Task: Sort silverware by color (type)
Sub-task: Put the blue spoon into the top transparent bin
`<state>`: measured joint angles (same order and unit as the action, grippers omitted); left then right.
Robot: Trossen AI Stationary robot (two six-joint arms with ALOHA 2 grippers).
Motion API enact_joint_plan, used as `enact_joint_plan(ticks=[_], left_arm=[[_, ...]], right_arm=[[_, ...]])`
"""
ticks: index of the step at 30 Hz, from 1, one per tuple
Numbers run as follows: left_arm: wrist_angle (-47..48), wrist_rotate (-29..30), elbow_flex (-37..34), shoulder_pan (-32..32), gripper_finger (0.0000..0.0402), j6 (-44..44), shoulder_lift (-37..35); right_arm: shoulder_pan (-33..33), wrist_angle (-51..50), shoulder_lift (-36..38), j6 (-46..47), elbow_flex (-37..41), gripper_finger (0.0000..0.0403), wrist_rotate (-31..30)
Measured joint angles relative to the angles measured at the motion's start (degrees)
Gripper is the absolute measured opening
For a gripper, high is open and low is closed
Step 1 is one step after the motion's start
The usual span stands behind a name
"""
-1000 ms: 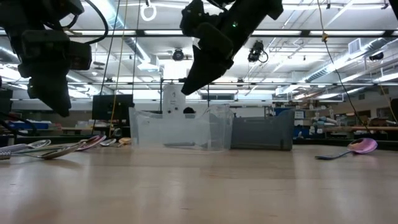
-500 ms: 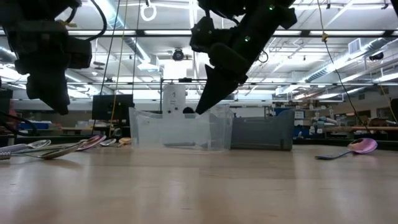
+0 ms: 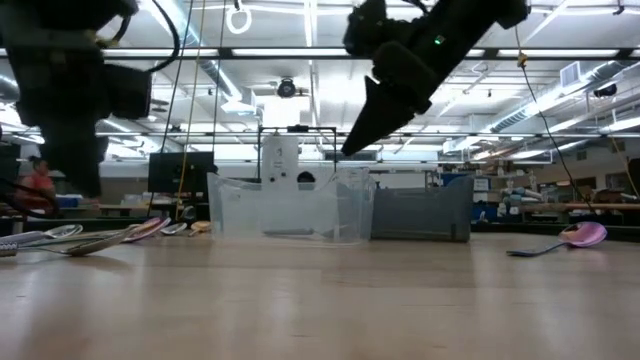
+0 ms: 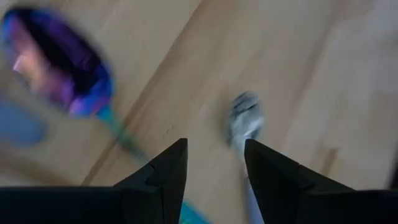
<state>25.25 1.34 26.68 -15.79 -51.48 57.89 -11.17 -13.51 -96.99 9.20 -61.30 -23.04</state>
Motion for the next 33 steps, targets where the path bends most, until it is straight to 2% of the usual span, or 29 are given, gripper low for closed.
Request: enact_joint_plan(ticks=[8,13,20,25,33], left_arm=[[4.14,-0.03,-0.04,1.27,0.0169,-3.41,5.1],[4.98,-0.02,0.21,1.26,0.0169,-3.93,8.39],[15.74,5.87,8.19,1.09,0.0154,-4.33,13.66],[15.69,6.54,11.62,0.35,0.0149,-3.42,18.71],[15.34,7.63,11.65,1.18,0.0149,-2.99,22.57]], right_arm=[[-0.06,5.37,5.39,3.82,7.81,0.0151,-1.1],[-0.74,7.49,5.71,7.02,10.28,0.0151,-6.71],[-0.83,11.17,4.29,7.31,10.48,0.0151,-6.97],[-1.08,12.0,4.42,7.15,10.45,0.0151,-6.96],[-1.08,11.99,4.35,6.07,10.46,0.0151,-6.96]])
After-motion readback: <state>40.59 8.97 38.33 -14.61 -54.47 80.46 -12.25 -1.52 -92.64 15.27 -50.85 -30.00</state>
